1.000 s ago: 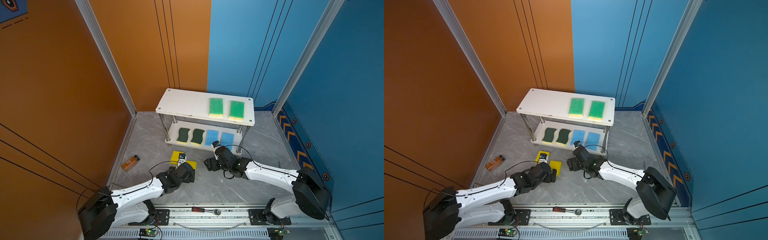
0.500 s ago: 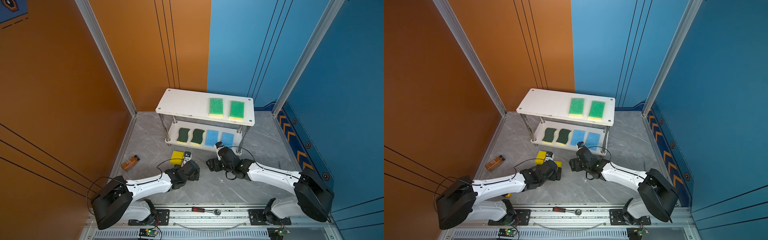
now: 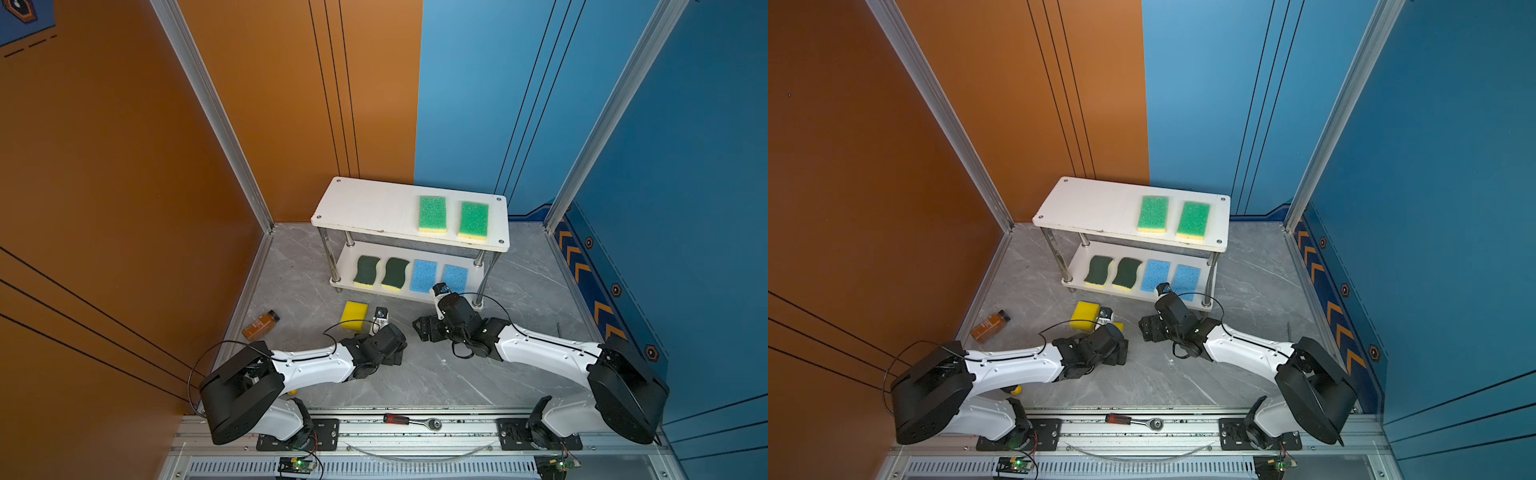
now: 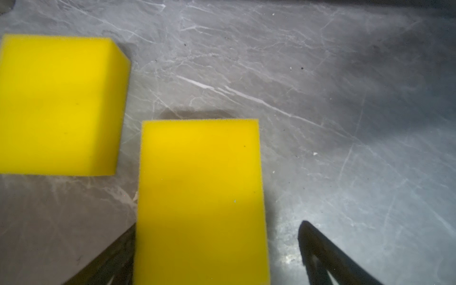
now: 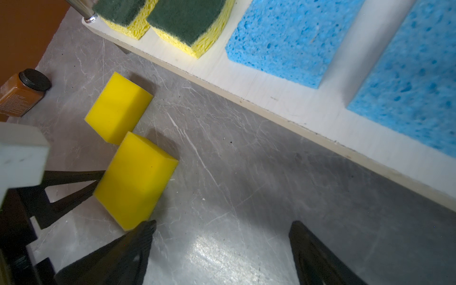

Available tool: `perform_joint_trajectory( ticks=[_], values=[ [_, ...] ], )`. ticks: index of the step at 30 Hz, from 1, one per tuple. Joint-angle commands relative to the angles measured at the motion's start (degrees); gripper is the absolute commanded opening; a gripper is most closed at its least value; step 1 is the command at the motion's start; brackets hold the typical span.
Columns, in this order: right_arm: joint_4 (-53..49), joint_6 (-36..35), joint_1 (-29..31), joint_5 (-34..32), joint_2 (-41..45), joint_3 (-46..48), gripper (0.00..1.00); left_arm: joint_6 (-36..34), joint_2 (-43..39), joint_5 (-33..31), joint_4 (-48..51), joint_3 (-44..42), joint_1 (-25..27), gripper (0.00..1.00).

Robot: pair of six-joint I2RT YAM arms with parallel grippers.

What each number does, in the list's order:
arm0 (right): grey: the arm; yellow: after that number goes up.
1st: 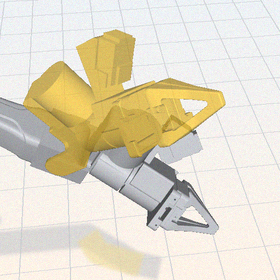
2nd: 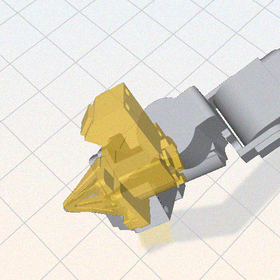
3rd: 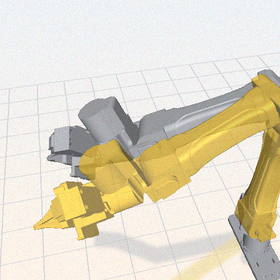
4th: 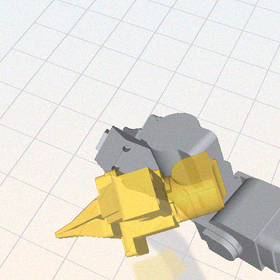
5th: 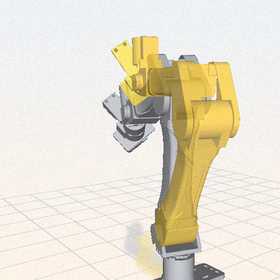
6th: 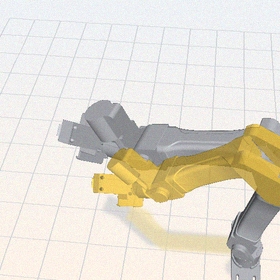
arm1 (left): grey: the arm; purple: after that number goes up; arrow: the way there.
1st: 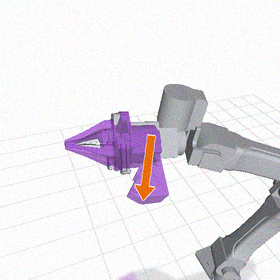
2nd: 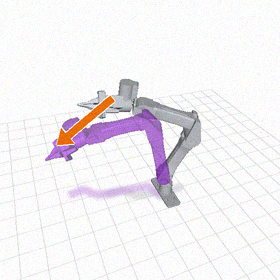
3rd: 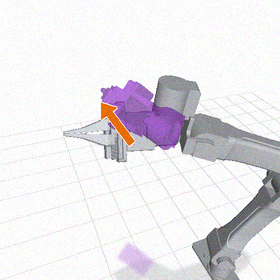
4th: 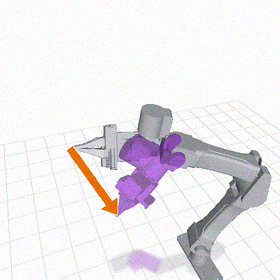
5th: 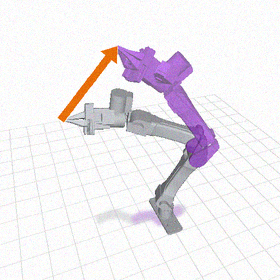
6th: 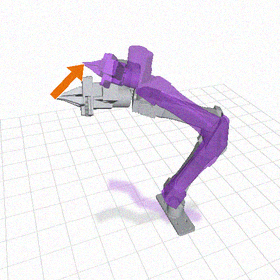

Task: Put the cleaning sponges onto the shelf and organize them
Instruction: 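Lower the left gripper over the nearer yellow sponge while the right gripper draws back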

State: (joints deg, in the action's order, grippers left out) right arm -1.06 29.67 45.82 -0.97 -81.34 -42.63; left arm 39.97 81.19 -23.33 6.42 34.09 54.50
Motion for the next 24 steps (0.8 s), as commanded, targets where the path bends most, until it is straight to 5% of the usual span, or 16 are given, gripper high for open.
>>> perform_joint_trajectory(
  ticks=[1,16,24],
  values=[
    [1.06,0.72,-0.42,0.97,0.66,1.05,0.86,0.88,0.87,-0.57,1.05,1.25,0.91,0.94],
    [2.81,1.49,-0.73,1.68,0.24,2.11,0.86,2.27,2.47,-3.23,6.48,2.05,1.09,0.88],
    [3.42,1.84,-0.81,1.73,0.31,2.68,0.86,2.14,3.86,-3.34,6.29,2.57,1.15,0.74]
  ],
)
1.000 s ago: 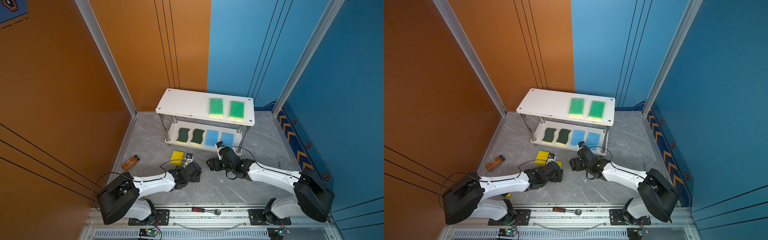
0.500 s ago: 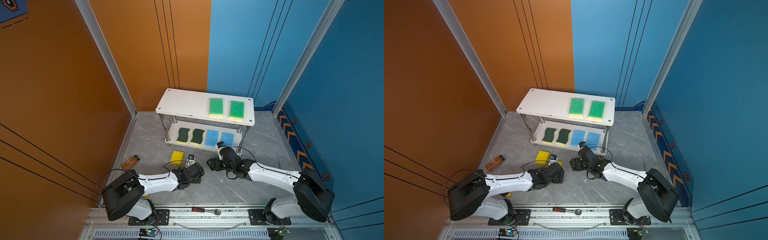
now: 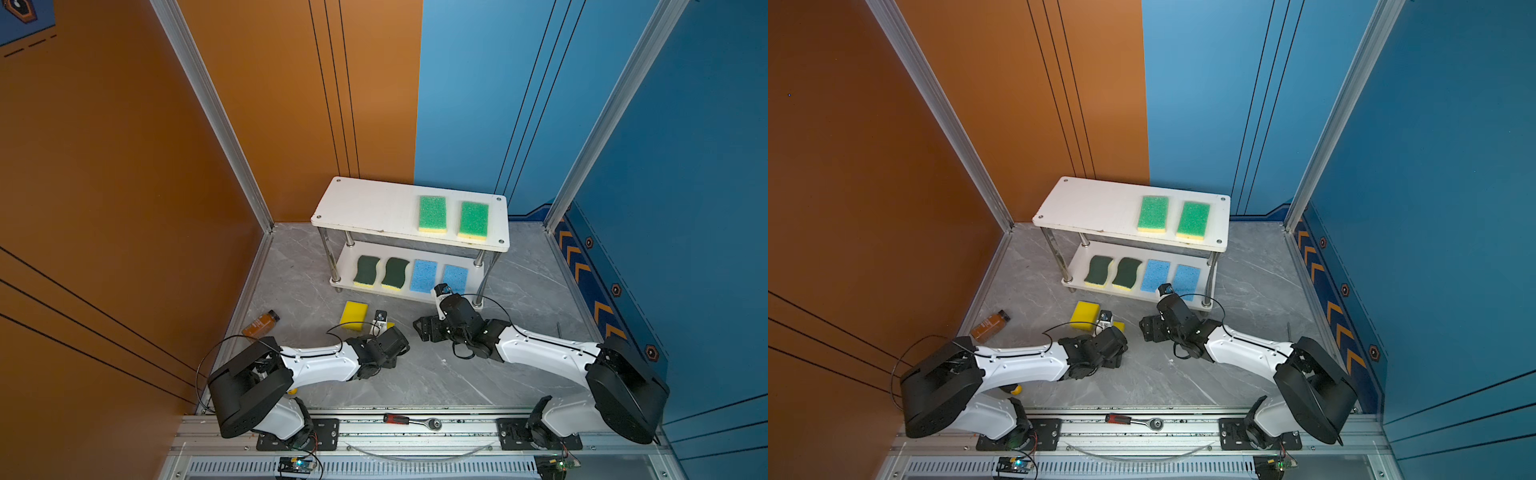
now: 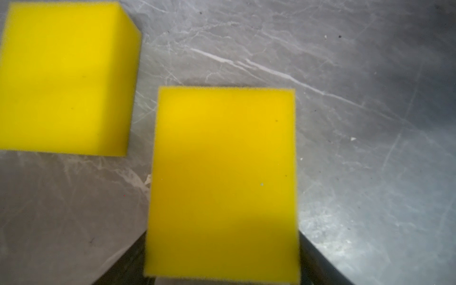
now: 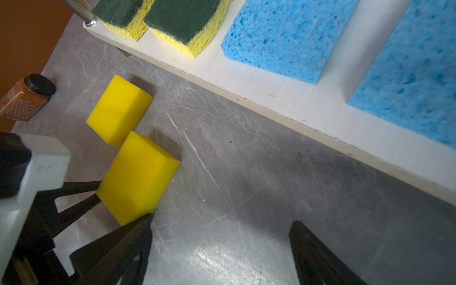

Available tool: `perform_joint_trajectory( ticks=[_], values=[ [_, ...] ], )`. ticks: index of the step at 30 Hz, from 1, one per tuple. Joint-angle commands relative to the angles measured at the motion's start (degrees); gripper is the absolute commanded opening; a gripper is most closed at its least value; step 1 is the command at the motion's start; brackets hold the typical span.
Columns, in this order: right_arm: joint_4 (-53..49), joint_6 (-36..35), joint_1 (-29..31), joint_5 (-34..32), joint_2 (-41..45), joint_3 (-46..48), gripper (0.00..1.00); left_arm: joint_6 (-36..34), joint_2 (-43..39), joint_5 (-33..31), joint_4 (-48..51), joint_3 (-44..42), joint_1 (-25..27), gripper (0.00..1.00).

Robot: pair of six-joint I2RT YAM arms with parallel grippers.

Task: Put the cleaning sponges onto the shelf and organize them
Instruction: 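Lower the left gripper over the nearer yellow sponge while the right gripper draws back, then close the left gripper on the nearer yellow sponge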

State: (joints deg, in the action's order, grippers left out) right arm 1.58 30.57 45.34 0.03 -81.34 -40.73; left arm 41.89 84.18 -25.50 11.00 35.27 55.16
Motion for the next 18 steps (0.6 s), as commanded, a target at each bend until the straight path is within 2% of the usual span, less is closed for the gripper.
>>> perform_joint_trajectory(
  ticks=[1,9,18],
  values=[
    [0.79,1.02,-0.34,0.69,0.31,0.98,0.86,0.16,1.0,-1.18,1.6,1.43,0.47,0.73],
    [0.92,1.13,-0.45,0.64,0.35,1.33,0.86,-0.54,-0.4,-0.49,2.66,2.2,0.47,0.63],
    [1.14,1.15,-0.82,0.77,0.13,1.73,0.86,-2.73,-8.55,0.07,9.46,5.13,0.56,0.59]
  ],
)
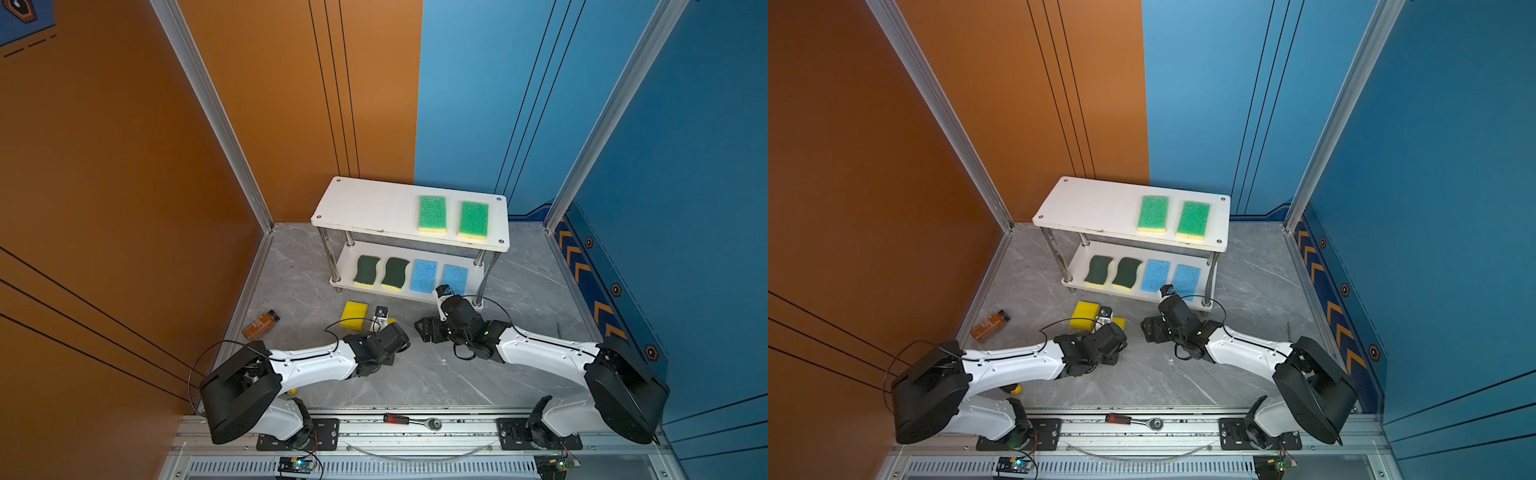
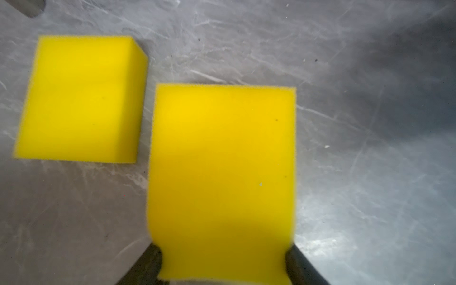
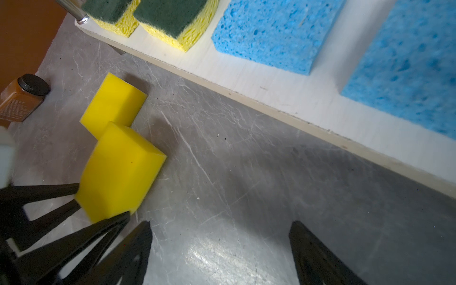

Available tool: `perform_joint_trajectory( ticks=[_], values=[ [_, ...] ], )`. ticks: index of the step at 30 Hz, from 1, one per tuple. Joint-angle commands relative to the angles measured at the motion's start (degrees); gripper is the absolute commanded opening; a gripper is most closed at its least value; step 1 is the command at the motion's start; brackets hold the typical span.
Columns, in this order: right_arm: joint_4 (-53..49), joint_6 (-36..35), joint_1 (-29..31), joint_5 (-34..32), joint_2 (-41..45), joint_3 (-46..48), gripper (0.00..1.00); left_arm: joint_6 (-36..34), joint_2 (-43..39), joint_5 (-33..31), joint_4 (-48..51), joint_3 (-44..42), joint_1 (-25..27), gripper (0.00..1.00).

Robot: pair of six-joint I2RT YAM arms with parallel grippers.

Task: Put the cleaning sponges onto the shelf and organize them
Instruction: 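Close the left gripper on the nearer yellow sponge, then lift the yellow sponge with the left gripper up over the shelf top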

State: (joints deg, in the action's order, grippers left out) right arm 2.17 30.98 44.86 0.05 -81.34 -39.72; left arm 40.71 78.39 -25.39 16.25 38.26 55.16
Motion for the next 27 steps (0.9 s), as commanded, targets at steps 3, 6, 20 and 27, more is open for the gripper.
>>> perform_joint_trajectory(
  ticks=[3,6,20,27],
  values=[
    [0.72,0.79,-0.56,0.83,-0.34,0.67,0.86,-2.46,-6.78,-0.27,6.65,2.99,0.49,0.59],
    [0.81,0.96,-0.62,1.13,-0.91,0.61,0.86,-3.19,-11.26,-1.01,9.38,4.08,0.53,0.59],
    [0.17,0.76,-0.5,2.02,-5.52,-1.26,0.86,-13.09,-26.46,-8.92,16.17,14.99,0.69,0.56],
    [-2.06,0.07,0.45,1.49,-7.96,-3.33,0.86,-23.13,-23.31,-11.65,16.71,28.04,0.39,0.57]
  ],
)
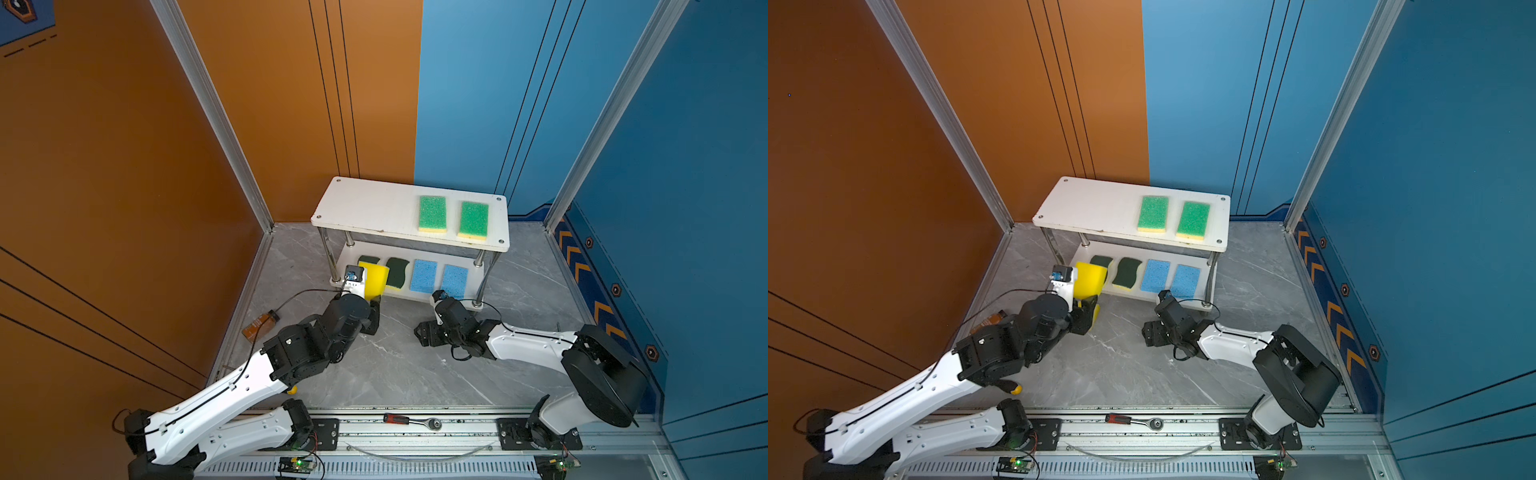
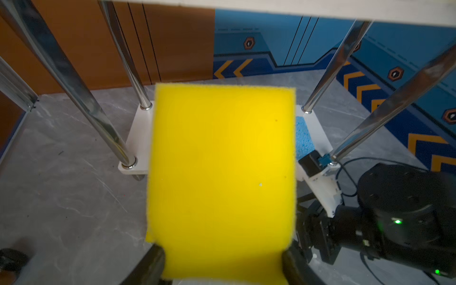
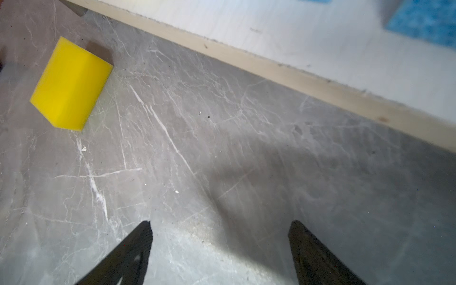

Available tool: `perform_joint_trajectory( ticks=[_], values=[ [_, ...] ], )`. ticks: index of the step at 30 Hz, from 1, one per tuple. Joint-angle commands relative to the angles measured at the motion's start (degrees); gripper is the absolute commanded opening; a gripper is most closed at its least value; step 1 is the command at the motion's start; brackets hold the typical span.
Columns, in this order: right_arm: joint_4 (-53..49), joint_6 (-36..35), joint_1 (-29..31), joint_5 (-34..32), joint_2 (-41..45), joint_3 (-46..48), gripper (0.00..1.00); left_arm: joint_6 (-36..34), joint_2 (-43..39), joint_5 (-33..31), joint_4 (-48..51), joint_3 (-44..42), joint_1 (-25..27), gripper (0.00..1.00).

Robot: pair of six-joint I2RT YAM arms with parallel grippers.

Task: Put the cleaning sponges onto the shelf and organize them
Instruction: 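Lift the yellow sponge with the left gripper up over the shelf top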

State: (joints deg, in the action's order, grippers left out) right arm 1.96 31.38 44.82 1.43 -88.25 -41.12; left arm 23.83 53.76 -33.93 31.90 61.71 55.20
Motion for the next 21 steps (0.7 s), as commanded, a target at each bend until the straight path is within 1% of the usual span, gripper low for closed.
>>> perform_joint_trajectory(
  ticks=[1,7,13,18,21],
  values=[
    [-1.95,-0.19,0.47,0.42,-1.38,-2.3,0.86,-7.42,2.18,-3.42,1.06,6.42,0.28,0.57],
    [-6.29,-1.11,1.06,1.0,-4.91,-6.11,0.86,-13.43,8.81,-2.87,0.17,18.0,-1.76,0.57],
    [-10.38,-2.42,1.5,0.92,-8.47,-10.01,0.85,-17.89,16.67,0.2,-1.53,28.79,-5.69,0.58],
    [-10.8,-2.04,1.54,1.88,-10.39,-10.92,0.85,-18.59,23.57,5.83,-2.52,35.86,-11.62,0.58],
    [-10.73,-1.87,1.58,2.05,-11.22,-11.04,0.85,-17.91,27.64,8.21,-2.08,40.15,-13.83,0.58]
  ],
)
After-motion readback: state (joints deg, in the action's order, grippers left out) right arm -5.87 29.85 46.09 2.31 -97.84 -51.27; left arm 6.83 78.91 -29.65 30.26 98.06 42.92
